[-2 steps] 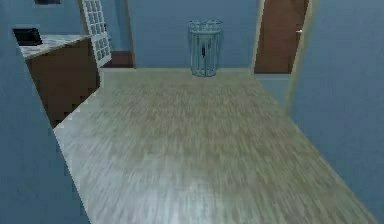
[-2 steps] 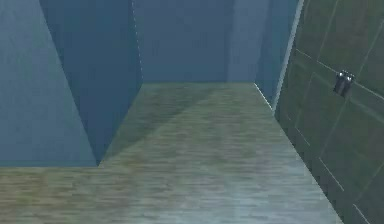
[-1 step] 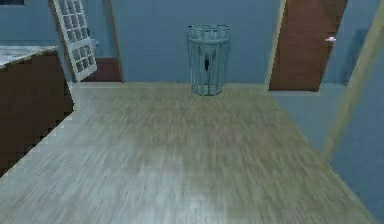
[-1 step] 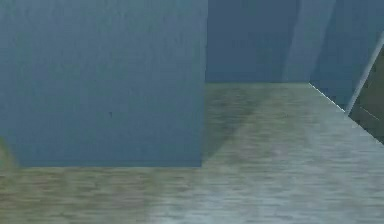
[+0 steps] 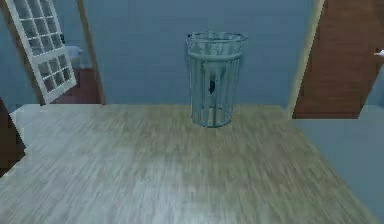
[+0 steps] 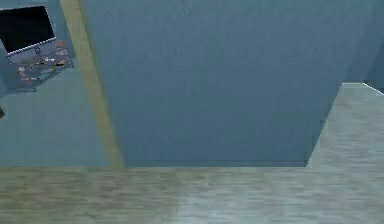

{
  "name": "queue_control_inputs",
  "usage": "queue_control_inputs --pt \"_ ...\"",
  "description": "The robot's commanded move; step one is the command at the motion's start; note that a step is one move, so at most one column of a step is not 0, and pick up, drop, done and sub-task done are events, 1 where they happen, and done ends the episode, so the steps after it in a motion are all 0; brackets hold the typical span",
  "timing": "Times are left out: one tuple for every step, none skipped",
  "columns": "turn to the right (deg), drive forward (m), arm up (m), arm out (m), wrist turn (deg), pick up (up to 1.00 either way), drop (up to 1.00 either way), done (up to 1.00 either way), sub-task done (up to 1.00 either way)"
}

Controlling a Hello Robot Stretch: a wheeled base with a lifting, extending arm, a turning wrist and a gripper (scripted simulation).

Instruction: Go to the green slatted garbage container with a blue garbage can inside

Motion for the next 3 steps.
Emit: queue_control_inputs --pt "0.0 1.00 0.00 0.00 0.0 0.00 0.00 0.00 0.00" --pt "0.0 0.45 0.00 0.00 0.0 0.00 0.00 0.00 0.00" --pt "12.0 0.00 0.00 0.00 0.0 0.00 0.00 0.00 0.00"
